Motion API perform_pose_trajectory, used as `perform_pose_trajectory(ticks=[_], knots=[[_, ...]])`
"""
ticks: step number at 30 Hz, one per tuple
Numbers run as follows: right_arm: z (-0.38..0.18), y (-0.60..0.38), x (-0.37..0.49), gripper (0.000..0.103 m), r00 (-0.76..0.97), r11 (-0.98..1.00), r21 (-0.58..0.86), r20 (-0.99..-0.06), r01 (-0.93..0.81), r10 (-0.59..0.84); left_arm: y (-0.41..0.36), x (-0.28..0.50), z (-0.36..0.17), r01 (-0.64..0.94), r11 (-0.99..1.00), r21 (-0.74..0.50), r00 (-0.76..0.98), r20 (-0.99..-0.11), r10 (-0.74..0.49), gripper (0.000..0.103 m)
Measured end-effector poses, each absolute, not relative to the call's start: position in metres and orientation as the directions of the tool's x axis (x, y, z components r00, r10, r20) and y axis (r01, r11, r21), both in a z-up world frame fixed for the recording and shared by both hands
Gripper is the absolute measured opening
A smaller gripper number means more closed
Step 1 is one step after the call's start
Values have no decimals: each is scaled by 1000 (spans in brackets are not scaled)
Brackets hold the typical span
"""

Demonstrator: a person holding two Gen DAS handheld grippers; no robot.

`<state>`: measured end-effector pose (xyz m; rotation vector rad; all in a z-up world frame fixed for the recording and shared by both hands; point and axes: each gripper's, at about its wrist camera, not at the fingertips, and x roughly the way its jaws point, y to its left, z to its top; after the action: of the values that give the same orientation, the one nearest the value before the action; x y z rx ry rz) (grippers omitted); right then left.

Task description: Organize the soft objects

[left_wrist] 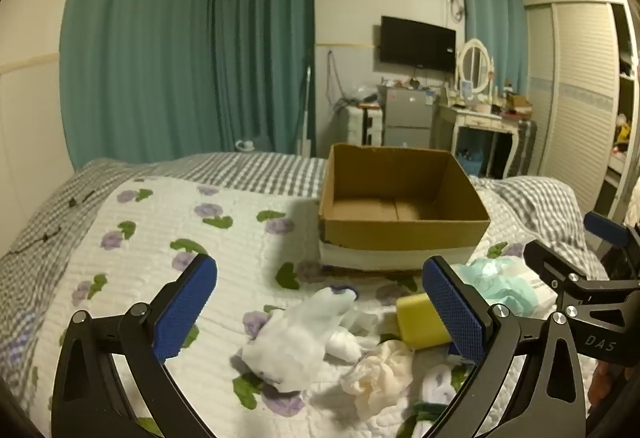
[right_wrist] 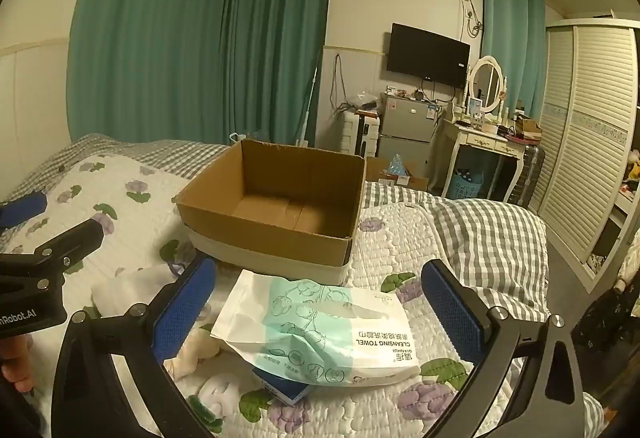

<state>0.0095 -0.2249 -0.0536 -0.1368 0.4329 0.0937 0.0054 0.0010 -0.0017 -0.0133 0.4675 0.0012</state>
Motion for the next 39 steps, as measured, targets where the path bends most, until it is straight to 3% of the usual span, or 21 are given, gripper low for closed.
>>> perform_pose_trajectory(ticks=[39], knots=[[-58, -226, 12, 103, 892, 985, -125, -449, -117, 49, 1, 2, -5, -1, 1000, -2, 902, -432, 0, 103]])
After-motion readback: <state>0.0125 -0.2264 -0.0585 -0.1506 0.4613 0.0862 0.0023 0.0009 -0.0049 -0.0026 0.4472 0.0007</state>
